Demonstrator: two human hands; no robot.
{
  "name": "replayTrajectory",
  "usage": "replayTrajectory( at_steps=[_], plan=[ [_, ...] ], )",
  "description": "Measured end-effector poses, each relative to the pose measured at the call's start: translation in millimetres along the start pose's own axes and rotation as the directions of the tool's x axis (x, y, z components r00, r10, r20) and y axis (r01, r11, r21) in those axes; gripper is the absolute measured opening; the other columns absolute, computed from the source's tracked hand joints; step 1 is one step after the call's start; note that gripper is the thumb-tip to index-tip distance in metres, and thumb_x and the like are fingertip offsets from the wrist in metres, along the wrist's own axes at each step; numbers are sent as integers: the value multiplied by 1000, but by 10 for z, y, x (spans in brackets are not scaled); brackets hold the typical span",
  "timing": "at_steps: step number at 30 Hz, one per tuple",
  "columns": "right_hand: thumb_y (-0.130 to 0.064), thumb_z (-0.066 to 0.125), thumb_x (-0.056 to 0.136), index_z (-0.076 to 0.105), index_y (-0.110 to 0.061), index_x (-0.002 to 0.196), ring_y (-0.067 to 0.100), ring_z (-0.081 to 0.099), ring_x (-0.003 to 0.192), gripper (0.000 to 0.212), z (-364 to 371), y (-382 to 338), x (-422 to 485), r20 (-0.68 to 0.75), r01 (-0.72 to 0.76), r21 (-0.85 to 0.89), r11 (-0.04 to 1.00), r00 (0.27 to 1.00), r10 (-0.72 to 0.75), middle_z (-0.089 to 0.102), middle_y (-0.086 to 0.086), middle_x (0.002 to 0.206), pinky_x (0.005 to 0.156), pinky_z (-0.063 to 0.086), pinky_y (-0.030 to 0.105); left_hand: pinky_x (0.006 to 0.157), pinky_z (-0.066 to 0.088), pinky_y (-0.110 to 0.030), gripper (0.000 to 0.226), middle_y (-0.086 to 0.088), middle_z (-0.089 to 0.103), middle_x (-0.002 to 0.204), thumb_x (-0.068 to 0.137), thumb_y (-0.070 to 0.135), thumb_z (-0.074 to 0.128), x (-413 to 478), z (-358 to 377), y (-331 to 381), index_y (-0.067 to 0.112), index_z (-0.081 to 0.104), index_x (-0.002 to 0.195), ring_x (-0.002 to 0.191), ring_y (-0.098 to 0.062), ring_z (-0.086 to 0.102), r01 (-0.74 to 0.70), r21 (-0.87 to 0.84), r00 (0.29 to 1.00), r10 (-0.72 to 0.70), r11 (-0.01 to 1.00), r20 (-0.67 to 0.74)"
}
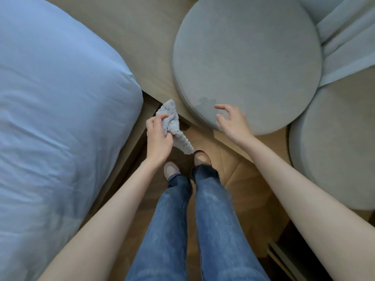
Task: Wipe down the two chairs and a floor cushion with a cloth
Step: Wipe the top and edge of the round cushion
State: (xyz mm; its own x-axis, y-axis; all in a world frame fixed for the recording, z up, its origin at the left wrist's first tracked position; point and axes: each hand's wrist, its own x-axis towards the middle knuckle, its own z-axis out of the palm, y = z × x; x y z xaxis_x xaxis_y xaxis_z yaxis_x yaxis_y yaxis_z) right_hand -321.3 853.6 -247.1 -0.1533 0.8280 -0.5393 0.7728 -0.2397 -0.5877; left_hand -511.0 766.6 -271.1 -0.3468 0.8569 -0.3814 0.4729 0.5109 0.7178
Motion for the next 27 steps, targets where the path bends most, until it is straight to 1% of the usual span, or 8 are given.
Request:
replayTrajectory(
  at_steps=[5, 8, 12, 15, 17, 21, 24, 27],
  plan=[
    [-21, 47, 97, 53, -26, 133, 25, 22, 141, 36, 184, -91, 579, -73, -59, -72, 996, 996, 53, 33, 6, 152, 113, 19, 35, 97, 23, -16, 48, -14, 30, 134, 88, -6, 49, 557, 215, -181, 12, 42, 132, 125, -30, 37, 135, 38, 989, -132, 990, -63],
    [-20, 47, 97, 53, -25, 134, 26, 19, 144, 37, 300, -126, 966, -118, -67, -95, 993, 991, 56, 27, 9, 156, 115, 16, 37, 98, 24, -19, 49, -16, 28, 136, 91, -3, 49, 855, 456, -270, 12, 39, 136, 127, -32, 33, 139, 55, 990, -138, 989, -28],
    [-23, 45, 99, 41, -25, 144, 26, 6, 148, 46, 438, -144, 1549, -103, -17, -190, 982, 995, -3, 12, 10, 161, 120, 7, 42, 110, 26, -35, 59, -16, 17, 149, 93, 1, 47, 1314, 790, -419, 14, 25, 147, 137, -32, 18, 150, 127, 987, -156, 980, 40],
    [-31, 41, 100, 24, -32, 151, 28, -4, 149, 53, 504, -84, 1921, -77, 58, -363, 930, 993, -92, -2, 7, 162, 119, -1, 49, 119, 12, -44, 75, -16, -3, 158, 90, 2, 48, 1664, 999, -552, 16, 8, 152, 146, -32, -3, 109, 224, 985, -136, 968, 106],
    [-38, 35, 101, 13, -38, 152, 31, -11, 147, 56, 550, -46, 2116, -57, 106, -477, 872, 987, -151, -9, 6, 162, 116, -6, 54, 120, 2, -45, 78, -11, -14, 159, 96, 13, 51, 1829, 1082, -627, 18, -2, 153, 146, -29, -15, 91, 258, 987, -123, 962, 108],
    [-48, 25, 100, 5, -43, 151, 33, -13, 147, 55, 640, -29, 2363, -117, 109, -573, 812, 970, -213, -10, 6, 162, 113, -10, 60, 120, -4, -43, 82, -11, -12, 160, 96, 38, 54, 2065, 1129, -657, 16, -1, 153, 146, -28, -15, 36, 288, 996, -59, 957, 73],
    [-48, 26, 100, 10, -42, 151, 34, -4, 148, 54, 722, -31, 2424, -216, 74, -588, 805, 945, -244, 0, 7, 162, 114, -3, 62, 120, 1, -44, 80, -11, -7, 160, 94, 38, 57, 2414, 1051, -621, 18, 5, 153, 147, -30, -11, 19, 276, 1000, -22, 961, 6],
    [-47, 29, 99, 14, -40, 152, 35, 2, 148, 55, 767, -5, 2453, -265, 66, -595, 801, 925, -273, 6, 8, 162, 114, 1, 63, 121, 4, -43, 71, -10, -3, 161, 97, 28, 55, 2887, 901, -588, 19, 12, 153, 148, -30, -7, -95, 311, 995, 89, 946, 35]
  ],
)
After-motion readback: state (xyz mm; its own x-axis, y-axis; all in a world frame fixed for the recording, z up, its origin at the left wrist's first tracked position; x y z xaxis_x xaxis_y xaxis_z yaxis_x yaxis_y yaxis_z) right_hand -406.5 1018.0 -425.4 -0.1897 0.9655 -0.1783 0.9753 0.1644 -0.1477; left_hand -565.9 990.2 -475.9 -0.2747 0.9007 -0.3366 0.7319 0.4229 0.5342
